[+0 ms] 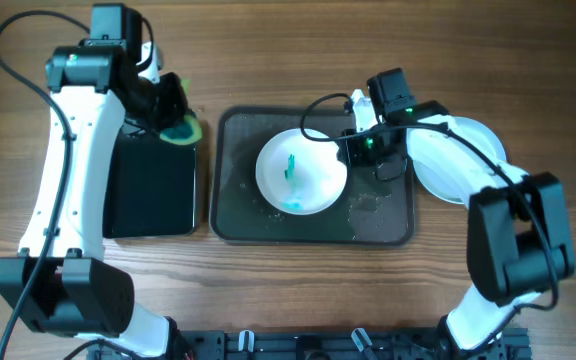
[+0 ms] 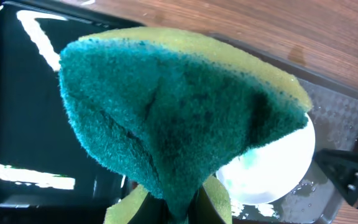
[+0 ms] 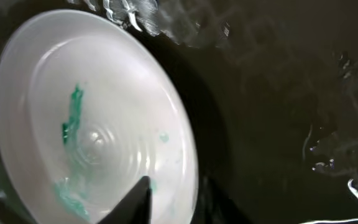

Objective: Clean dirty plates on tray and stack at the side
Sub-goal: 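Grasp the last plate with the right gripper and pull it to tray center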

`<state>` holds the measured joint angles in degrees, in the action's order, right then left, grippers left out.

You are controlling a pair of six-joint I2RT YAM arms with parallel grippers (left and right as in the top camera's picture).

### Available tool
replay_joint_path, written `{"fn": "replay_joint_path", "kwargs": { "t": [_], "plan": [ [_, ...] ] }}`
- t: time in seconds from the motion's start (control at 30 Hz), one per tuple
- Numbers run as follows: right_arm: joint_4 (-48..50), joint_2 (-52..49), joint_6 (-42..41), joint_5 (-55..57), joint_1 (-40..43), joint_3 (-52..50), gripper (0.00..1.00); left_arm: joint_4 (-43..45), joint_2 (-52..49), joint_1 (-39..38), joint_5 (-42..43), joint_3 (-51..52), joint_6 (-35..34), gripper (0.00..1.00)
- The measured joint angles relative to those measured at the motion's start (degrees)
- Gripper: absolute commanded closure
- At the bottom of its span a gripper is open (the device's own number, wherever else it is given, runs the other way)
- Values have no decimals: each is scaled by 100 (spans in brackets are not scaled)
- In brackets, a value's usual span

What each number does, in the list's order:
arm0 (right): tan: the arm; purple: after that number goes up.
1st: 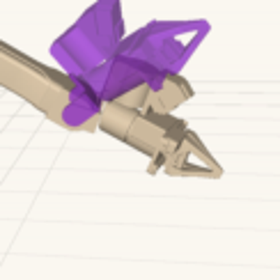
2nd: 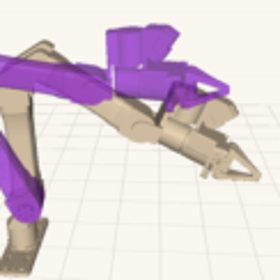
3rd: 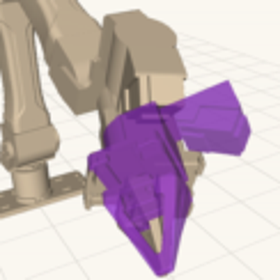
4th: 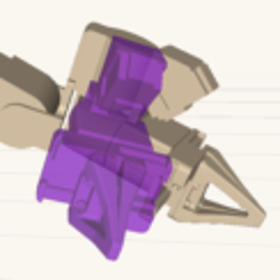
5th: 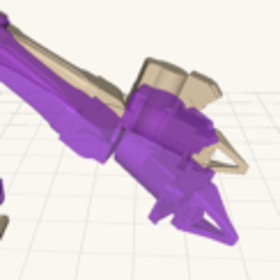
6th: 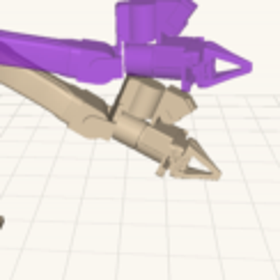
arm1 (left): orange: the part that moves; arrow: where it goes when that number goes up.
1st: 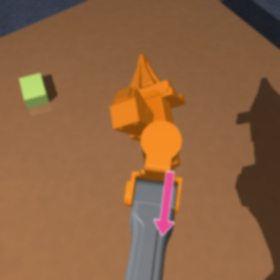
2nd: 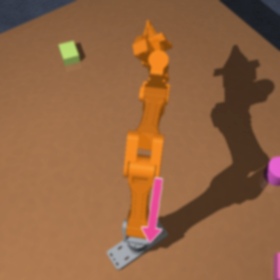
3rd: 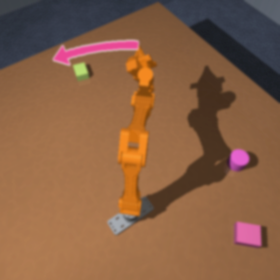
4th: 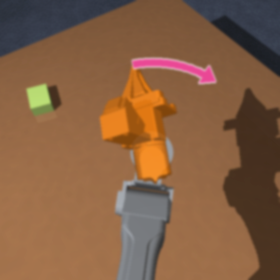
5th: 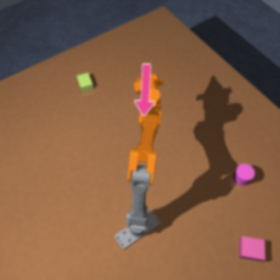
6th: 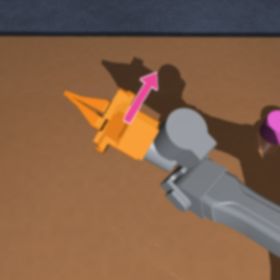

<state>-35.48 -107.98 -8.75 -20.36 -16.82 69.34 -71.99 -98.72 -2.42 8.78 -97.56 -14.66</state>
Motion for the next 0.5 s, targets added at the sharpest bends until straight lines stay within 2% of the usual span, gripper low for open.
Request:
{"fn": "replay_joint_path", "kwargs": {
  "t": [0.07,0.17,0.3,0.43,0.5],
  "plan": [
    [-13,-127,-153,0,-2,-9,59,24,-83,-116,0,0,0,96],
    [-179,-133,-529,-17,0,-15,66,26,-214,-229,-2,0,0,96],
    [-487,-133,-1126,-17,-2,-37,82,37,-411,-426,-22,0,0,96],
    [-326,-133,-1486,-20,-2,-219,86,55,-546,-645,-22,0,0,96],
    [-203,-133,-1593,-20,-2,-334,91,103,-599,-730,-22,0,0,96]
  ]
}}
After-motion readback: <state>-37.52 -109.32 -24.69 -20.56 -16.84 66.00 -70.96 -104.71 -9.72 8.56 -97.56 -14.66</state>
